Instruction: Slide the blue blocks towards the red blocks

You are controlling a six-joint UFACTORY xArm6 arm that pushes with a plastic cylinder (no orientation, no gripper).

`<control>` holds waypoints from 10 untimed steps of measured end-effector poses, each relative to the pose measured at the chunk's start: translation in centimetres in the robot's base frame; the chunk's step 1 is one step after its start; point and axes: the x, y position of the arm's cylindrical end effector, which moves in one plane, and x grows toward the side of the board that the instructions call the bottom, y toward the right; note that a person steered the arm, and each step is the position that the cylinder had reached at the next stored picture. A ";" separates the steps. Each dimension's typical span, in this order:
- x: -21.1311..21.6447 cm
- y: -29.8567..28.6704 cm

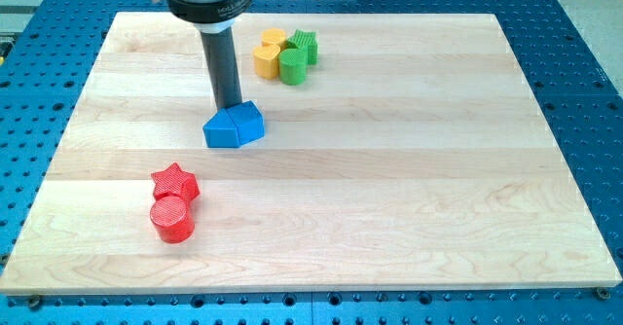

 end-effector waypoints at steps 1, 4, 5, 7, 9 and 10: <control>0.3 -1.0; 7.7 -0.7; 7.9 -0.7; 0.1 -0.7; -0.7 2.5; 0.8 3.7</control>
